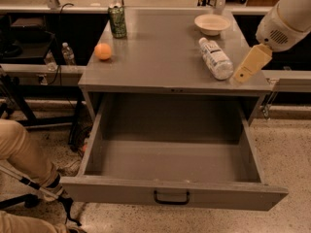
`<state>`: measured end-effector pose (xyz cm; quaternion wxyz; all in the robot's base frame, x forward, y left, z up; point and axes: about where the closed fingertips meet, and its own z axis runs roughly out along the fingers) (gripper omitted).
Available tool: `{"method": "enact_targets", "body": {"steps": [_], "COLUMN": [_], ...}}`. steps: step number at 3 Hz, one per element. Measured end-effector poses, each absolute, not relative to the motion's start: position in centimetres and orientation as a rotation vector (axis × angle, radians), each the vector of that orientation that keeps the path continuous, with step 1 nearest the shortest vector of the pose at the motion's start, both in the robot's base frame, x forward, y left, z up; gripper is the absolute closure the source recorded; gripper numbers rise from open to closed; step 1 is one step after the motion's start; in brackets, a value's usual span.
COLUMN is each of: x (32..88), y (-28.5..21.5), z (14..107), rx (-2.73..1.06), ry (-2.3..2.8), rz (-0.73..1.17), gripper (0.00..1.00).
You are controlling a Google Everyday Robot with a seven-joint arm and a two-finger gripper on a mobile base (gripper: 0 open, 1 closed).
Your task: Place blue plastic bottle into top drawer
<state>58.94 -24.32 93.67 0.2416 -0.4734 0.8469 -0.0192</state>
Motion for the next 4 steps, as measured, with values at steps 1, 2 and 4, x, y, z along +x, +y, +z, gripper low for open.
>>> {"method": "enact_targets", "body": {"steps": [1, 2, 4], "x": [64.5, 68.4, 72.2], "y": [-24.1, -23.1, -21.5], "z": [90.8, 88.4, 85.8], "rx": [-1.157, -1.041, -0.893], "ry": [2.416, 2.497, 2.594], "rz": [-0.074, -0.081, -0.094], "gripper": [0.0, 0.0, 0.18]}}
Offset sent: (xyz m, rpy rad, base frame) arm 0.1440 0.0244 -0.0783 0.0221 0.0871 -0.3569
